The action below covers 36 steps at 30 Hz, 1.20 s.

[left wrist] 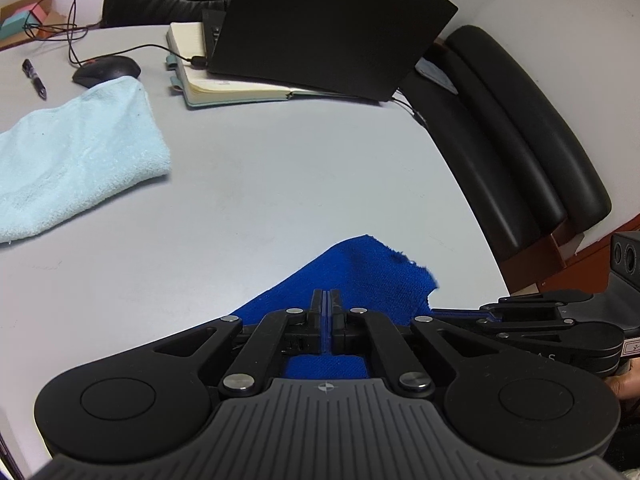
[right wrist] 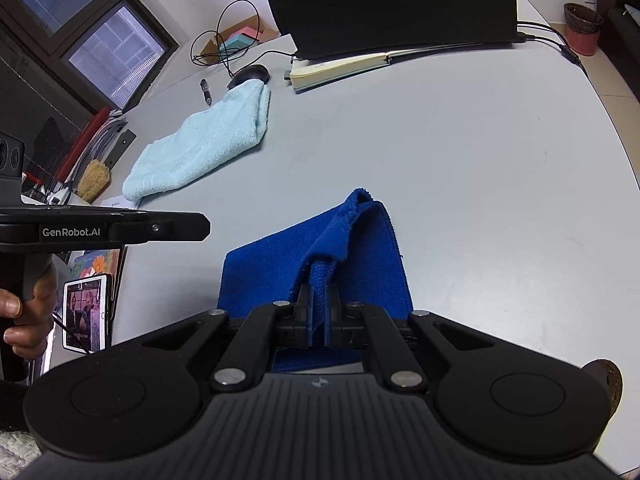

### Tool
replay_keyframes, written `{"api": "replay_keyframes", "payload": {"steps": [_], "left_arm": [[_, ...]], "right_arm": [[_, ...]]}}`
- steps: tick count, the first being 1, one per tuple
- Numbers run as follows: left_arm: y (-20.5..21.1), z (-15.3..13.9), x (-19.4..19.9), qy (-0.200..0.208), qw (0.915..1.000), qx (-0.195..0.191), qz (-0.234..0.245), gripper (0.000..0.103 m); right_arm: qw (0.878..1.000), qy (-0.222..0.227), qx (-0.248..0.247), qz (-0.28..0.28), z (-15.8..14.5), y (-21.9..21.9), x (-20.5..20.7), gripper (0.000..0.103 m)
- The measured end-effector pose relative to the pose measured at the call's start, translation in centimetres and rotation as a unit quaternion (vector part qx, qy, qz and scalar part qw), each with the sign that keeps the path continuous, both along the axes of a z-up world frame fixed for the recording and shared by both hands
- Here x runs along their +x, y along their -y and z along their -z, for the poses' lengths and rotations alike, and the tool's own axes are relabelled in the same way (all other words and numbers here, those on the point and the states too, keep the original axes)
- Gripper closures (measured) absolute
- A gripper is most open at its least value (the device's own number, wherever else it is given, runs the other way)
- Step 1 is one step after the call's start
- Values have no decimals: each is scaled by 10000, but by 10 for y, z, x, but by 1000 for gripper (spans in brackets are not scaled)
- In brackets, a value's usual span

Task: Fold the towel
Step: 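Hold the towel edge with both grippers and lift it off the table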

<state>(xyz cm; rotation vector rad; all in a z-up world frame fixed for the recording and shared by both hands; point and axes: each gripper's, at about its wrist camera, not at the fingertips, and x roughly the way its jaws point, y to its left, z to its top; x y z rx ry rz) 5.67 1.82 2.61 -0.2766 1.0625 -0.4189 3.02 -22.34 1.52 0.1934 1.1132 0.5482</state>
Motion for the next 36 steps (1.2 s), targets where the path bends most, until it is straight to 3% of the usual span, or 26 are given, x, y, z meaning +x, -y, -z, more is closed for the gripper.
{"api": "replay_keyframes", "payload": {"steps": [8,12,19,36], "left_arm": [[22,1,1,-103,9989,-153,424,100],[38,0,2,-90,9974,-133,701,87],[57,-1,5,-74,9946,-131,1029,80],[69,6,18,-81,9953,149,953,79]], "right_arm": [[9999,49,20,-137,-2,-4,-2,98],[9997,103,42,-205,-4,-4,-4,98],[9994,164,71,-299,-8,-8,-5,98],[9974,305,71,-649,-12,-12,-8,98]]}}
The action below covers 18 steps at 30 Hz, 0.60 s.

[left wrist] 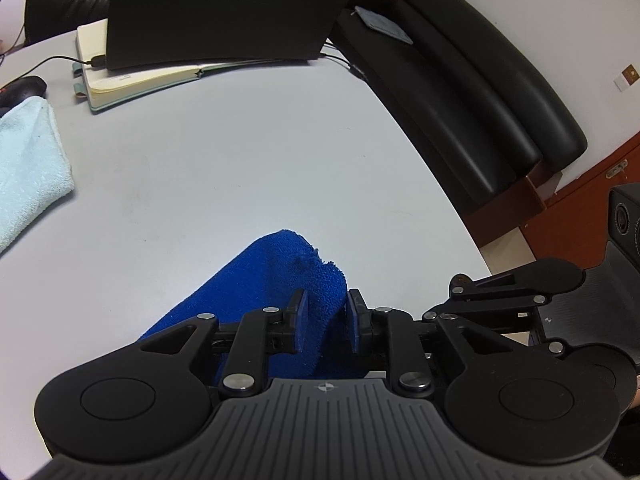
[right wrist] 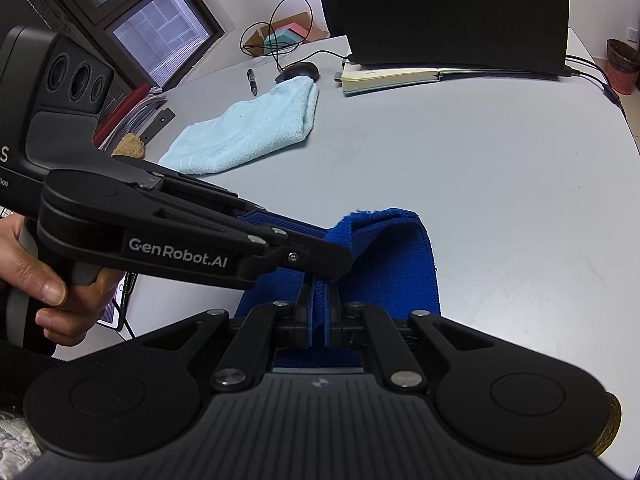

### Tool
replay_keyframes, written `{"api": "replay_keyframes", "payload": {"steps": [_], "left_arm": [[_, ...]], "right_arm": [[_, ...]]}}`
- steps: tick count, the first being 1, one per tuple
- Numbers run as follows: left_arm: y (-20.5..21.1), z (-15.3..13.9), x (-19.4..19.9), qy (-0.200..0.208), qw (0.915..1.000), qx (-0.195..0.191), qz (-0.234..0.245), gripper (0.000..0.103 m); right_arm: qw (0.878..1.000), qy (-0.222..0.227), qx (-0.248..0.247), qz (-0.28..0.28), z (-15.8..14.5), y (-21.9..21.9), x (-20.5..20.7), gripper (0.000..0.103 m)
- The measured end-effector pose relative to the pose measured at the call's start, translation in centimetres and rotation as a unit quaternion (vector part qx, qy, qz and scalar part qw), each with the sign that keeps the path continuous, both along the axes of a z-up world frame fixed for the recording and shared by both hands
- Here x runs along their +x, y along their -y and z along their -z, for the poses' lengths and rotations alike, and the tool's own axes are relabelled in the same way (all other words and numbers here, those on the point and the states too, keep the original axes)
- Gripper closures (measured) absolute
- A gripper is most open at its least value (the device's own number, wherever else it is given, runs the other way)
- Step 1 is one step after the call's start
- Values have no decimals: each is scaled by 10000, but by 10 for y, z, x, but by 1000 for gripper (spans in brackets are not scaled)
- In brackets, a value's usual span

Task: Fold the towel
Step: 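Hold the towel edge with both grippers and lift it off the table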

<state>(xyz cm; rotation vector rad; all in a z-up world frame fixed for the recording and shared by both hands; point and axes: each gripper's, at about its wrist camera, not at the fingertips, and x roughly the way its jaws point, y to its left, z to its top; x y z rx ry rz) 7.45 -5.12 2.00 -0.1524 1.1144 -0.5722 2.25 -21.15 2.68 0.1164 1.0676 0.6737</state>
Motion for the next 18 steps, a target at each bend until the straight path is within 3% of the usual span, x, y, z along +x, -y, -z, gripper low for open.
{"api": "replay_keyframes", "payload": {"steps": [18], "left_arm": [[-14,1,4,-66,9988,-162,-468,79]], "right_arm": [[9997,-94,-12,-216,4,-4,7,98]]}}
